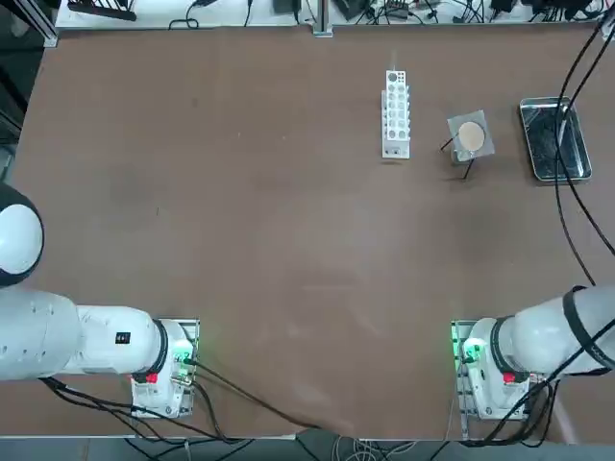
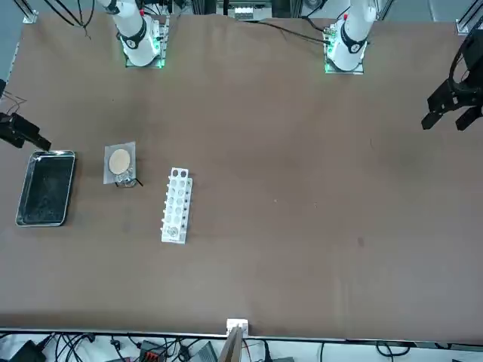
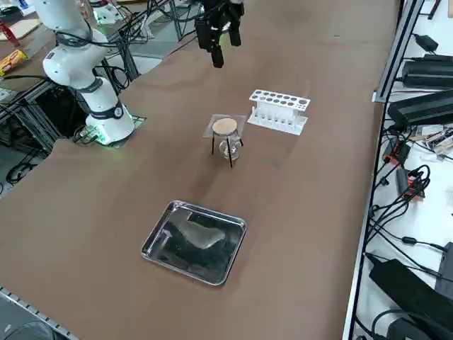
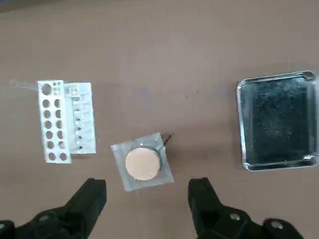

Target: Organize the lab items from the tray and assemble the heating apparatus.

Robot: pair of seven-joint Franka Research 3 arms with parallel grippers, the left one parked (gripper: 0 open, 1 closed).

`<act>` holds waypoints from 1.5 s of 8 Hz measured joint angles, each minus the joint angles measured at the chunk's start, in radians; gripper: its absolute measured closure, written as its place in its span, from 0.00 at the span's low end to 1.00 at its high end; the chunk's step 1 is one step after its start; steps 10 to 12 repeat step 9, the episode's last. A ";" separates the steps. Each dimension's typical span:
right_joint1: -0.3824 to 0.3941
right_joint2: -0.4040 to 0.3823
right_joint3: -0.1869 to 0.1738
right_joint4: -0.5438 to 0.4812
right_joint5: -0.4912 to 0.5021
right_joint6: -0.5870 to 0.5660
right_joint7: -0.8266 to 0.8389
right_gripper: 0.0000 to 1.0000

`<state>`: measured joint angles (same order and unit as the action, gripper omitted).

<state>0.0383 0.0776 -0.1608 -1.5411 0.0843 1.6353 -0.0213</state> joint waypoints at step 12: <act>0.024 -0.145 0.072 -0.177 -0.107 0.038 -0.023 0.00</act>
